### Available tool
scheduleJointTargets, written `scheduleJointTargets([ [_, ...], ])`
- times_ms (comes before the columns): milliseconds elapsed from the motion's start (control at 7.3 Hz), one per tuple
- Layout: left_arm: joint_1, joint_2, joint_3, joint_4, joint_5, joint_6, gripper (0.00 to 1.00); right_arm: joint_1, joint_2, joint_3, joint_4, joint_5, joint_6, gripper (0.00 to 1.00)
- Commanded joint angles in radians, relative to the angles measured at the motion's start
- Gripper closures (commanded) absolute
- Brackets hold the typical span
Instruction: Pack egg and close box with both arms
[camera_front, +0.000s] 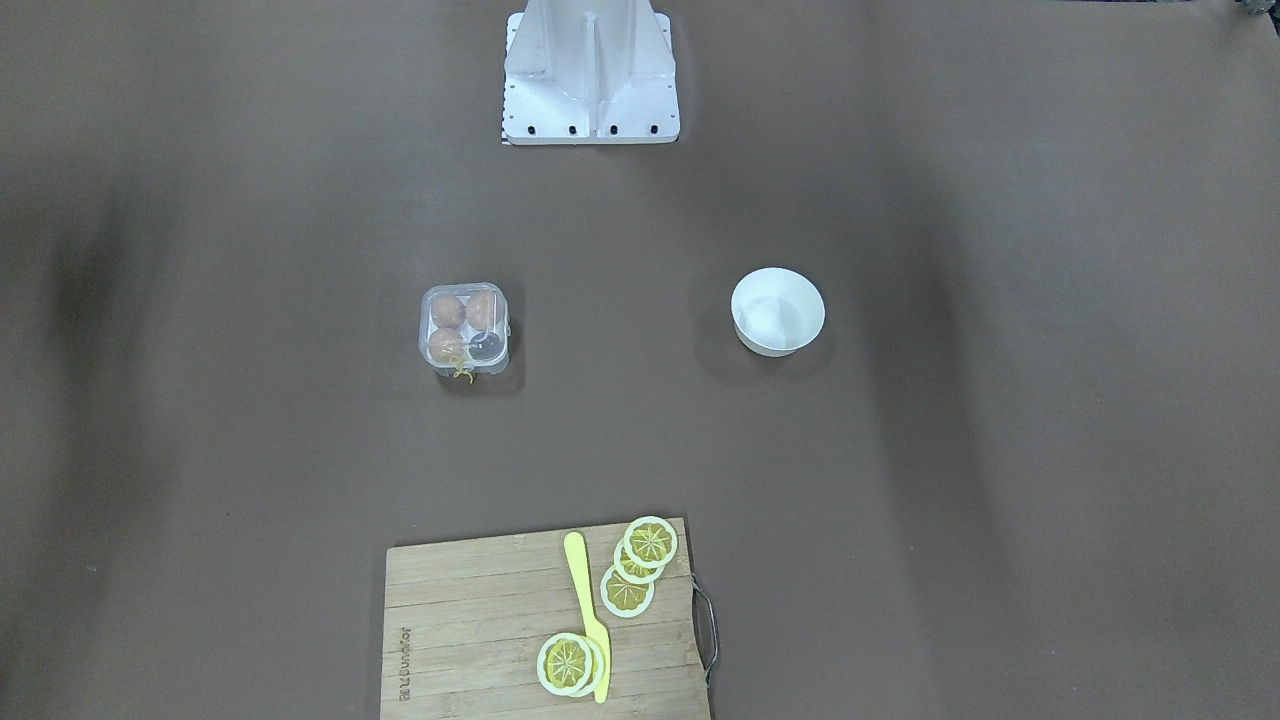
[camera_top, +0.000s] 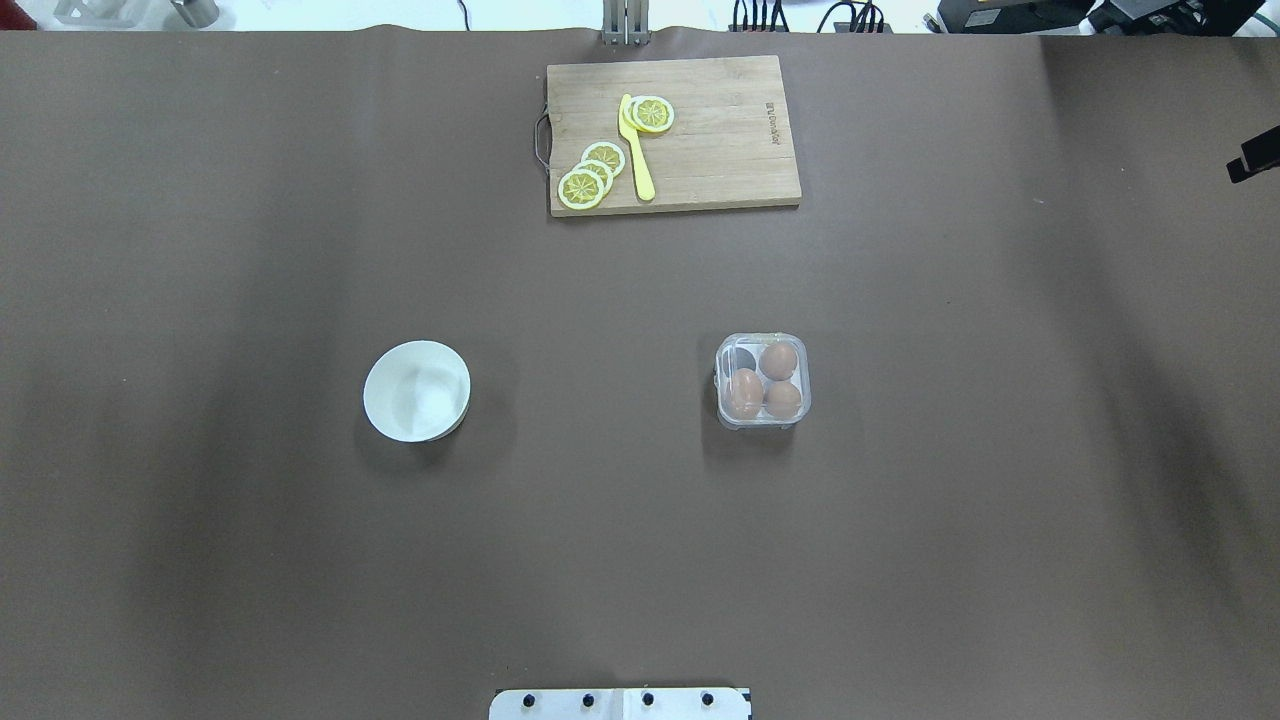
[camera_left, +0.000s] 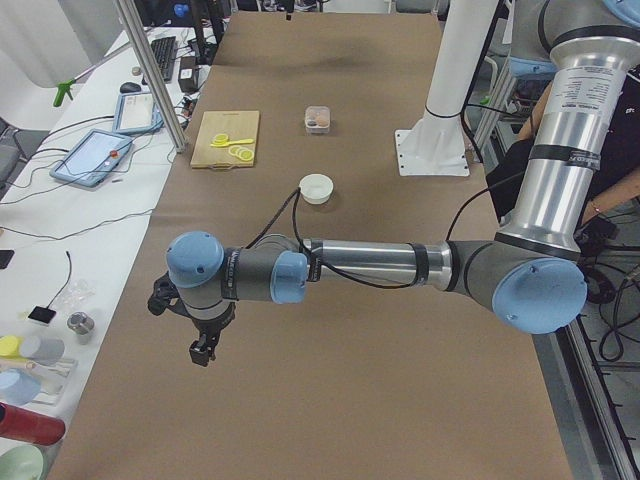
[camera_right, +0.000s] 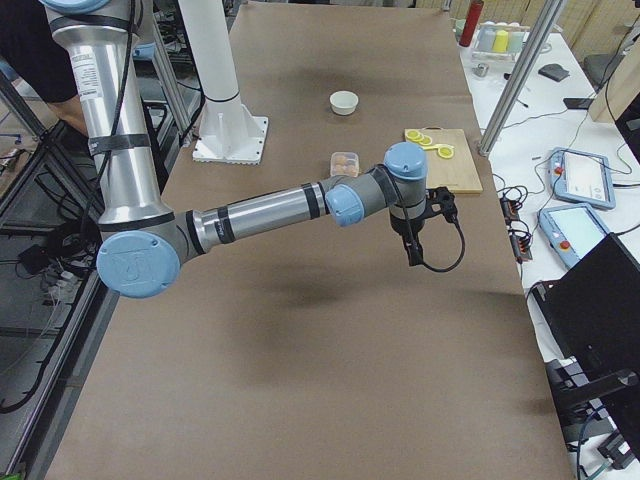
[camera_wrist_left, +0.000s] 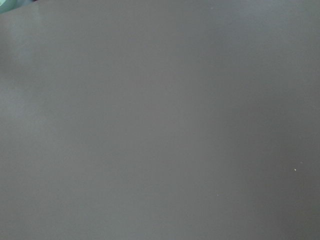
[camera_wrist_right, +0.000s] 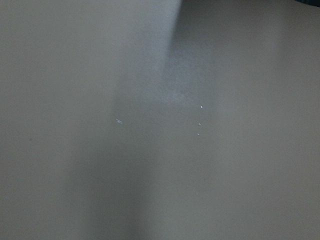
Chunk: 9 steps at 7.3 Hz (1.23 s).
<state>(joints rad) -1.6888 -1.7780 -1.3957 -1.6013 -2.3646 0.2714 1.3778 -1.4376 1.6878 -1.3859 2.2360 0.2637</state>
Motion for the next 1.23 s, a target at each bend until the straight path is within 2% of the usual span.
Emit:
scheduleJointTargets([
  [0,-0.005,0.009,0.048,-0.008,0.001,-0.014,0.02,0.010,-0.012,-0.046,-0.016,0.013,-0.001,0.00],
  [274,0.000,-0.004,0.112,-0.009,0.002,-0.009,0.02,0.018,-0.011,-0.047,-0.066,0.056,-0.001,0.00],
  [1096,0.000,0.009,0.100,0.000,0.001,-0.011,0.02,0.032,-0.006,-0.036,-0.134,0.082,-0.003,0.00],
])
